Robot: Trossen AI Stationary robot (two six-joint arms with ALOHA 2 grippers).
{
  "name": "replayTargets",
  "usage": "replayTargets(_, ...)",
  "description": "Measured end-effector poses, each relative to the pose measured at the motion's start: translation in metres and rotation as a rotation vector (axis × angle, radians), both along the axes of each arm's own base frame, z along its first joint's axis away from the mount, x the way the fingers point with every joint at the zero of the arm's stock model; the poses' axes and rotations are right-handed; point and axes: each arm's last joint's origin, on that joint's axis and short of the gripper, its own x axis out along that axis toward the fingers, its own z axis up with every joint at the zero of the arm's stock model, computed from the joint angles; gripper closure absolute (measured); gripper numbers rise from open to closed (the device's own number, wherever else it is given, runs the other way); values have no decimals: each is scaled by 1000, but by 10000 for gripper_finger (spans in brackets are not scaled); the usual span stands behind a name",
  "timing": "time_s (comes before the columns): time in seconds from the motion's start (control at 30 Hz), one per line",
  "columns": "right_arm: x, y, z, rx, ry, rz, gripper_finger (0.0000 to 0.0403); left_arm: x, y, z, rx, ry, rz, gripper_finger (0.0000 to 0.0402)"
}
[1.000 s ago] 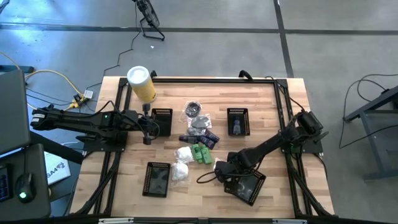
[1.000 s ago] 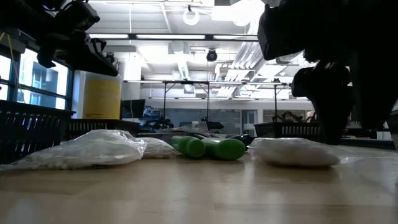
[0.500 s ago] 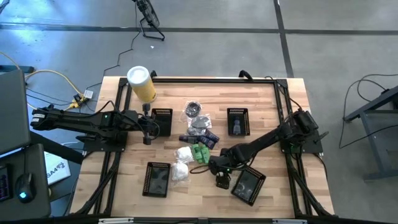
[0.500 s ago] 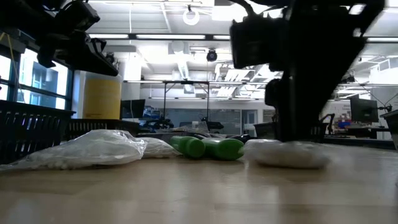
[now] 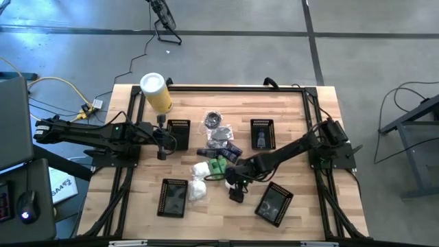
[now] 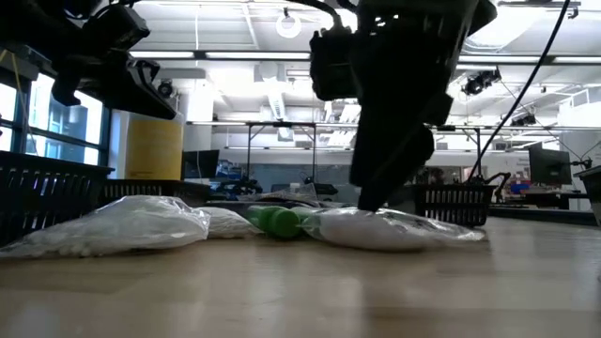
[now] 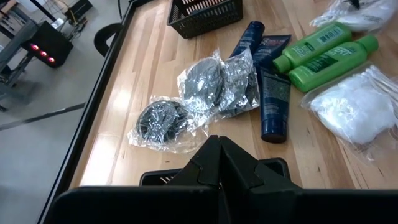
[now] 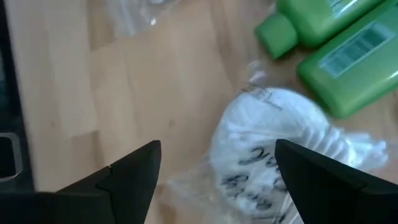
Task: Pick & Place Travel size toiletries
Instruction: Put the white cotton pack into the bottom right black basket
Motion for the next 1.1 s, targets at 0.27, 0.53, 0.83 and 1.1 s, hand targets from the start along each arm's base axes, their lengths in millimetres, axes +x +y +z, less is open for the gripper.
replayTargets(0.27,-2,2,33,-10,25,22,94,0,0,0,0,1,0,402)
replayTargets(0.53,-5,1,50,-25,40,30,94,0,0,0,0,0,0,402)
replayTargets(0.83,-18,13,45,-12,154,-10,94,0,0,0,0,0,0,402)
replayTargets(1.1,-24,22,44,-69,156,-46,94,0,0,0,0,-1,0,402)
